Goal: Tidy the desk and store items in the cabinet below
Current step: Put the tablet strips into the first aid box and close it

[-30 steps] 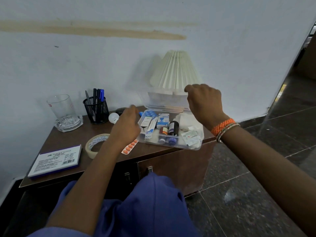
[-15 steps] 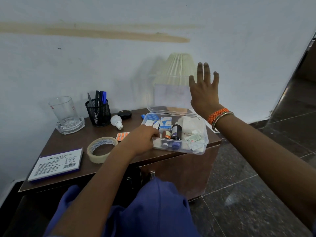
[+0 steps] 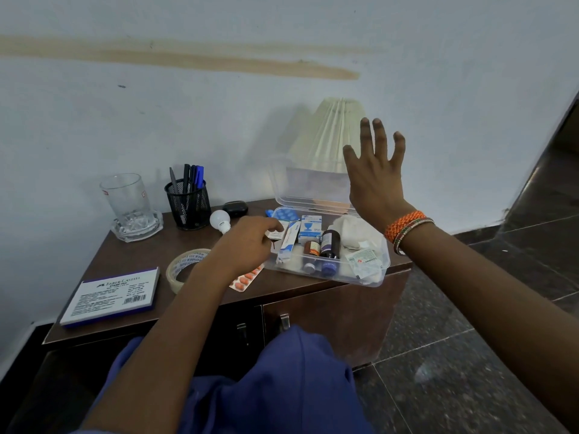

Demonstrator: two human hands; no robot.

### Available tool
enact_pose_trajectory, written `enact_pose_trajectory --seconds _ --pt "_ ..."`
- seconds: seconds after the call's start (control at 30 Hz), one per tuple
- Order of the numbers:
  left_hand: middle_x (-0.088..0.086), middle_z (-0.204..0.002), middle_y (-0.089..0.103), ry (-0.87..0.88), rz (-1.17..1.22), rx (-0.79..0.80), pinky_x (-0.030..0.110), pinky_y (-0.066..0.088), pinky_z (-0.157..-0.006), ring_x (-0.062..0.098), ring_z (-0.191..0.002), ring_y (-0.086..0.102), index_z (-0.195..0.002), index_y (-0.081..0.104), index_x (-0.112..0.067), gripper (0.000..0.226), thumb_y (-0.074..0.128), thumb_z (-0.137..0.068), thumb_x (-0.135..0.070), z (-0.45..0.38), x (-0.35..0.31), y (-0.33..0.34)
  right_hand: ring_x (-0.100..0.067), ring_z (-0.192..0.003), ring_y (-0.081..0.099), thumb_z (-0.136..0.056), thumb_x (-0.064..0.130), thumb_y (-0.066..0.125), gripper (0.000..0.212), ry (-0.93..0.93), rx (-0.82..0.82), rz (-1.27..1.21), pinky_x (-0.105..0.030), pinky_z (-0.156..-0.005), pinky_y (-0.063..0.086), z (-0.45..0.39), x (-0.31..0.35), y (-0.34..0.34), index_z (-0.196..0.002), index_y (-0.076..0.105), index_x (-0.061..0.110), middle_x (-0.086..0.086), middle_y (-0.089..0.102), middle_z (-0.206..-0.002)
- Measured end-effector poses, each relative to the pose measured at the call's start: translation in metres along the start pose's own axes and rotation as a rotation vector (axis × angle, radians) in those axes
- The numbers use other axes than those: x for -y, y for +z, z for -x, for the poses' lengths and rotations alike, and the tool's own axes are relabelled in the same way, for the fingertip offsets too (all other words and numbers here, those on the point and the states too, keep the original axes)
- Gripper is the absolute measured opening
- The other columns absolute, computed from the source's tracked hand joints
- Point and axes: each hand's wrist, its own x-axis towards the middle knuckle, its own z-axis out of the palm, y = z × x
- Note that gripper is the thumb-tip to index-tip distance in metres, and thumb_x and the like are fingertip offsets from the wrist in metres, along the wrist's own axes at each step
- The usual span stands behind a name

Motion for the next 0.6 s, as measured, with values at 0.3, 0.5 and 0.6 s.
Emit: enact_pose_trajectory --seconds 0.3,0.5,0.6 --pt "0.003 -0.12 0.063 0.088 -0.061 0.177 0.039 0.046 -0.093 0.019 -0.11 0.054 -0.114 0.063 -0.018 0.027 0.05 -0.091 -0.022 0.002 -0.026 0.016 -0.034 -0.077 0.062 -0.084 -0.007 0.05 0.037 0.001 -0.035 -0.161 -0.044 -0.095 0.035 -0.017 -0.006 0.004 -0.116 0.047 0.009 -0.011 0.066 -0.086" --pt "0.004 -0.085 0.062 0.092 -0.111 0.22 0.032 0.043 -0.07 0.02 -0.081 0.052 -0.083 0.061 -0.012 0.018 0.046 -0.089 -0.021 -0.002 -0.036 0.021 -0.037 -0.073 0.058 -0.089 0.005 0.052 0.011 0.02 -0.097 -0.175 -0.038 -0.074 0.033 -0.038 -0.015 0.006 -0.1 0.053 0.007 -0.014 0.061 -0.087" --pt "0.002 -0.075 0.057 0.085 -0.094 0.245 0.032 0.042 -0.068 0.019 -0.073 0.049 -0.077 0.06 -0.011 0.019 0.046 -0.088 -0.018 -0.001 -0.034 0.018 -0.037 -0.081 0.055 -0.084 0.0 0.052 0.014 0.027 -0.081 -0.109 -0.038 -0.07 0.03 -0.048 -0.017 0.009 -0.096 0.057 0.005 -0.016 0.061 -0.089"
